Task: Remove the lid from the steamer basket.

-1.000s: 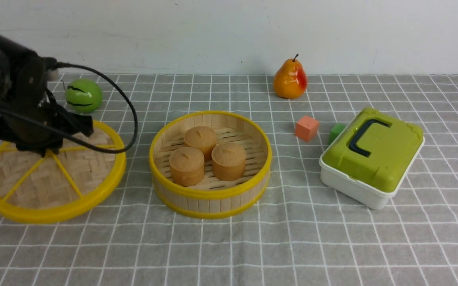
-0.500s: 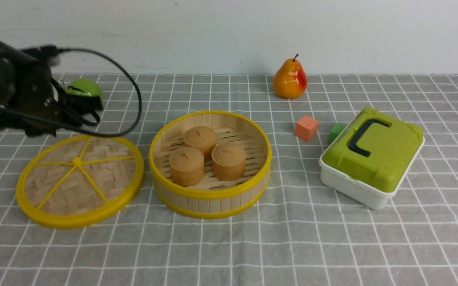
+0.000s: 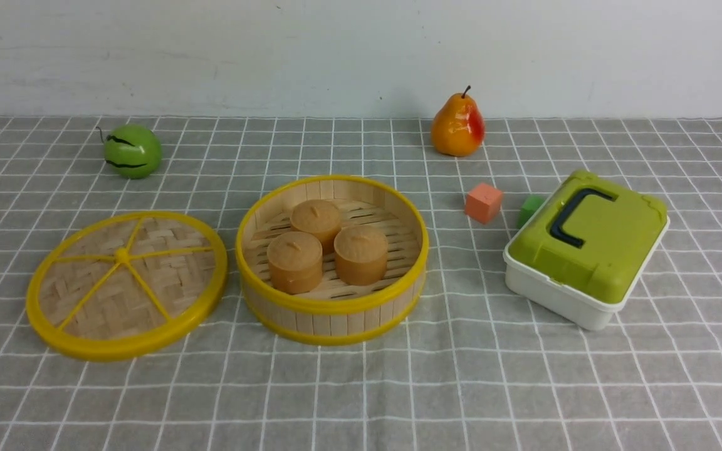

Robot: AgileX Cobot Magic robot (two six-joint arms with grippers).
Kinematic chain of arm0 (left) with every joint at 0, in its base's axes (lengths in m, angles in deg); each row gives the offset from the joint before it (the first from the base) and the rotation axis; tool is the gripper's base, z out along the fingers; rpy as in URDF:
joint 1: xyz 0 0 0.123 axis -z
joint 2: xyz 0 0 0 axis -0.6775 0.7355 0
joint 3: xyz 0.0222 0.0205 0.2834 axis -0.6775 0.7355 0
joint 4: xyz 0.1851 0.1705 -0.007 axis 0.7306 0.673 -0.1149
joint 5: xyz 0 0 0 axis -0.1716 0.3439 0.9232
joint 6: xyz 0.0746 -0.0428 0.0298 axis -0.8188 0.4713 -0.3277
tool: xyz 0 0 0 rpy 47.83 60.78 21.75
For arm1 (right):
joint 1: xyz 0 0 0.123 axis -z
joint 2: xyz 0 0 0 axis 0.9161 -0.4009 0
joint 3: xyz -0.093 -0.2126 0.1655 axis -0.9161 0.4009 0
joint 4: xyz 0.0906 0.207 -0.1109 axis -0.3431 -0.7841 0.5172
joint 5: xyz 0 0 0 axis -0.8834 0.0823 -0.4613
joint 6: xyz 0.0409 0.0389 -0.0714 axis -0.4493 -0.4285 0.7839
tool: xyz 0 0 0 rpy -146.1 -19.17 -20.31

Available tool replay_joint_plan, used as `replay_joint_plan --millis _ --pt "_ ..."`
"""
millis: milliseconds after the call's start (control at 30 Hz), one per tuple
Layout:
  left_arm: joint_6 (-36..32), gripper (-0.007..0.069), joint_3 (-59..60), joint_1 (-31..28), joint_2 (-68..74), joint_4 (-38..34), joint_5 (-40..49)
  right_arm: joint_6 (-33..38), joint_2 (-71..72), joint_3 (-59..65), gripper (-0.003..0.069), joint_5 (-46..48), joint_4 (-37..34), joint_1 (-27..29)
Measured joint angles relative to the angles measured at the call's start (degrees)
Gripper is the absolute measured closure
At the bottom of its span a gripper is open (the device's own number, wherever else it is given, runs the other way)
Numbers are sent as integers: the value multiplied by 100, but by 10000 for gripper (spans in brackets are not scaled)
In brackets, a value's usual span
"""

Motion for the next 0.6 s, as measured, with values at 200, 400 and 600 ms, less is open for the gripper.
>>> replay_joint_plan --millis 200,400,600 --pt "46 637 1742 0 -1354 -68 -749 0 0 0 418 0 0 0" --pt "119 637 2785 0 -2877 -75 -1547 0 0 0 418 0 0 0" --pt "286 637 3205 0 -3587 -125 -1589 0 0 0 418 0 0 0"
